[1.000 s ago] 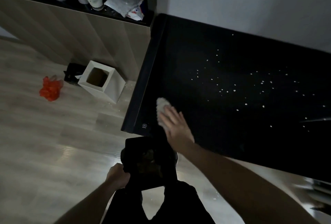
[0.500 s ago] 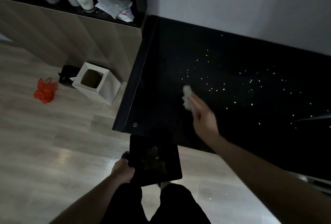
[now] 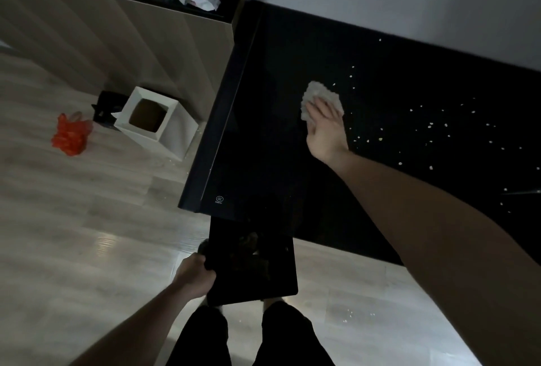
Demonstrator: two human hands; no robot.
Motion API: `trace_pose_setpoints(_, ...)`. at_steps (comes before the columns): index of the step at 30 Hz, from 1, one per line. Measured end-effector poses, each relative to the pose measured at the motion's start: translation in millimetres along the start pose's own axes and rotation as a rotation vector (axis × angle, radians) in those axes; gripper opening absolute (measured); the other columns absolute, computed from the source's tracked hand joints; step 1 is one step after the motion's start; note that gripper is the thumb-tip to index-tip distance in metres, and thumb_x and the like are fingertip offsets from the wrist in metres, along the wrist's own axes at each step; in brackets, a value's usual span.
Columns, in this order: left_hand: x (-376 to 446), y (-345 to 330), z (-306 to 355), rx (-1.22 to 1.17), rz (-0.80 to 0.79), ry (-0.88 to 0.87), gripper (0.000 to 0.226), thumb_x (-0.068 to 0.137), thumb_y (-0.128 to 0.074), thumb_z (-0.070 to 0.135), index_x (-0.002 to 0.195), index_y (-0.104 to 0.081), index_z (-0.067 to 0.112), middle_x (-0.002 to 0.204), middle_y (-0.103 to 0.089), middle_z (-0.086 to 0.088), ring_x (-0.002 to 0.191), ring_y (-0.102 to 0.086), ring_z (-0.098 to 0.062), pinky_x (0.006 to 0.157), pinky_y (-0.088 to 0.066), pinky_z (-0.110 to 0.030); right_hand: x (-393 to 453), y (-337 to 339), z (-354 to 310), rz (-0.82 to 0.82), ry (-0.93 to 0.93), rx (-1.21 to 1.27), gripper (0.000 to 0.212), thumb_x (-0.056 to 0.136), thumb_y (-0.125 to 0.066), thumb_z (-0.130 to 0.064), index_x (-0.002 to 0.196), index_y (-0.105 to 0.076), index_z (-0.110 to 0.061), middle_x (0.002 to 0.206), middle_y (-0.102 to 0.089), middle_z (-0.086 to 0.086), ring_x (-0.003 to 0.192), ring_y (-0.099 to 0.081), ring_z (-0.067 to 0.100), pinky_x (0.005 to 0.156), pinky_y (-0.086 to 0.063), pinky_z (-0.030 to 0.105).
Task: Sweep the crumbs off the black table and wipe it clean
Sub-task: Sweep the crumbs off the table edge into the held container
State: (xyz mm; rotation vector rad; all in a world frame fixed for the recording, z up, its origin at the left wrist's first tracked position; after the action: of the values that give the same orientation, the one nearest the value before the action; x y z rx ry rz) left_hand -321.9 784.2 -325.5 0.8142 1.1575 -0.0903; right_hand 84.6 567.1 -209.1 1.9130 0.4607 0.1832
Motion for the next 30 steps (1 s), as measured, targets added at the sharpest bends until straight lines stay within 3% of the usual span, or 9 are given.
trace_pose_setpoints(5,-4.6,1.0,-7.6,-0.045,-0.038,0.04,0.017,0.077,-0.056,0.022,0.076,-0.062,0.006,0.078,-0.073,-0.011,0.083,-0.075,-0.034,0.061,-0.047,-0.028,-80.2,-19.8,-62.4,-0.002,0.298,0.094,0.051,0.098,-0.051,-0.011,0.148,-0.057,-0.017,0.16,-0.049,0.005,0.15,-0.041,0.027,0.125,-0.028,0.051)
trace_pose_setpoints(8,-14.9,8.0,4.7,-0.04,-0.029,0.025,0.013,0.08,-0.057,0.017,0.07,-0.054,0.01,0.068,-0.065,-0.004,0.077,-0.071,-0.034,0.062,-0.045,-0.028,-135.5,-35.3,-88.9,-0.059,0.357,0.175,0.054,0.097,-0.055,-0.008,0.149,-0.057,-0.021,0.16,-0.049,0.003,0.152,-0.038,0.025,0.127,-0.024,0.046)
trace_pose_setpoints(13,-27.2,17.5,24.3,-0.015,0.0,-0.012,0.029,0.086,-0.058,0.01,0.065,-0.044,0.022,0.062,-0.053,0.007,0.072,-0.057,-0.031,0.065,-0.042,-0.031,-217.8,-61.9,-114.7,-0.244,0.424,0.304,0.062,0.09,-0.061,0.004,0.146,-0.059,-0.022,0.158,-0.052,-0.002,0.155,-0.034,0.016,0.127,-0.027,0.045)
trace_pose_setpoints(19,-28.3,20.2,34.1,-0.051,-0.04,-0.016,0.022,0.081,-0.058,0.011,0.064,-0.048,0.021,0.062,-0.055,0.006,0.07,-0.063,-0.028,0.063,-0.047,-0.029,-251.6,-28.7,-97.0,-0.334,0.178,0.582,0.053,0.1,-0.052,0.0,0.142,-0.063,-0.03,0.153,-0.054,-0.02,0.145,-0.042,-0.006,0.121,-0.037,0.026)
trace_pose_setpoints(24,-24.4,20.4,44.6,-0.039,-0.04,-0.025,0.021,0.081,-0.057,0.012,0.063,-0.049,0.02,0.064,-0.056,0.006,0.068,-0.06,-0.022,0.056,-0.042,-0.027,-189.5,44.7,-18.8,0.025,-0.05,0.74,0.052,0.099,-0.06,0.007,0.138,-0.067,-0.027,0.147,-0.062,-0.009,0.139,-0.056,0.009,0.12,-0.043,0.039)
trace_pose_setpoints(27,-21.2,19.1,49.5,-0.038,-0.034,-0.028,0.021,0.082,-0.058,0.01,0.064,-0.051,0.019,0.065,-0.057,0.005,0.065,-0.059,-0.018,0.051,-0.04,-0.024,-136.1,90.7,30.9,0.171,-0.102,0.588,0.054,0.099,-0.055,0.009,0.142,-0.064,-0.022,0.152,-0.058,-0.006,0.145,-0.05,0.01,0.123,-0.039,0.035)
trace_pose_setpoints(30,-17.7,16.3,52.0,-0.045,-0.033,-0.028,0.022,0.081,-0.059,0.01,0.063,-0.052,0.019,0.065,-0.059,0.004,0.063,-0.059,-0.017,0.051,-0.041,-0.024,-87.4,105.1,78.4,0.158,-0.19,0.351,0.05,0.103,-0.051,-0.001,0.149,-0.057,-0.022,0.163,-0.045,-0.005,0.154,-0.032,0.009,0.127,-0.03,0.034)
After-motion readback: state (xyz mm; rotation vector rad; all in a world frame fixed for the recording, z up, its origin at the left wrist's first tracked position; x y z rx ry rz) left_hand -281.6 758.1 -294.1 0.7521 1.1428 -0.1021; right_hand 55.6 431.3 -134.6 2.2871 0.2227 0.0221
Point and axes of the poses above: each hand's wrist, its own x-axis towards the middle knuckle, its own y-axis out of the back of the hand, z = x × y, the point moved 10 cm from there along x, towards the middle knuckle
